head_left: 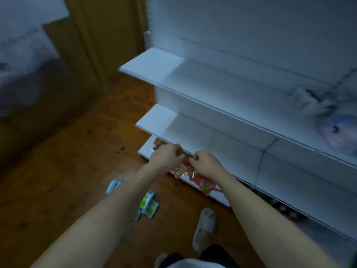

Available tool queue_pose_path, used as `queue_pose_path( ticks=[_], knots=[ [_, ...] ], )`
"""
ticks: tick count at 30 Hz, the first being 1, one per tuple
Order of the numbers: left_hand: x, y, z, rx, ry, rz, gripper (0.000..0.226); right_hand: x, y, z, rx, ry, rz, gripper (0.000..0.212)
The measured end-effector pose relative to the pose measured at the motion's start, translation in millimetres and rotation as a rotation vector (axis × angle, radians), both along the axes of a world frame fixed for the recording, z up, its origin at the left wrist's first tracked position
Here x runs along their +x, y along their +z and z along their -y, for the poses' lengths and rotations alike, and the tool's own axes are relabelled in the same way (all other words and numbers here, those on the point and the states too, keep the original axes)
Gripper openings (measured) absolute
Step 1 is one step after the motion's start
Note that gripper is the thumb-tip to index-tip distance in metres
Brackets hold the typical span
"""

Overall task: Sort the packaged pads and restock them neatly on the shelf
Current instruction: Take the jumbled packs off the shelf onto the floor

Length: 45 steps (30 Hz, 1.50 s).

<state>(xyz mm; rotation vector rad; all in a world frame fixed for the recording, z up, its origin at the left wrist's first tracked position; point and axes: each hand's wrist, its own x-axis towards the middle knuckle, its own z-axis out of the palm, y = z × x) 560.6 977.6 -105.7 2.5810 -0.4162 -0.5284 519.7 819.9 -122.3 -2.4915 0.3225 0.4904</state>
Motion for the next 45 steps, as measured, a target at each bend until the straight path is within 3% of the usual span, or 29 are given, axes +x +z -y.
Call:
queue_pose_path(
  ticks=[7,12,21,28,37,45],
  knots=[
    [-37,83,140,-0.057,-0.333,0.141,0.037,-76,74,131,-0.01,-0.338,0.167,0.037],
    [-96,117,235,-0.089,-0.495,0.239,0.035,-147,108,216,-0.044,-0.467,0.207,0.035],
    [-265,130,424,-0.092,-0.71,0.261,0.033,-354,129,375,-0.121,-0.697,0.28,0.037],
    [-380,150,539,-0.075,-0.766,0.322,0.021,-494,148,488,-0.133,-0.823,0.309,0.036],
    [-421,167,615,-0.109,-0.731,0.374,0.017,-548,163,564,-0.17,-0.863,0.335,0.036],
    [-389,163,679,-0.18,-0.65,0.313,0.017,-495,158,624,-0.035,-0.837,0.379,0.027]
  ],
)
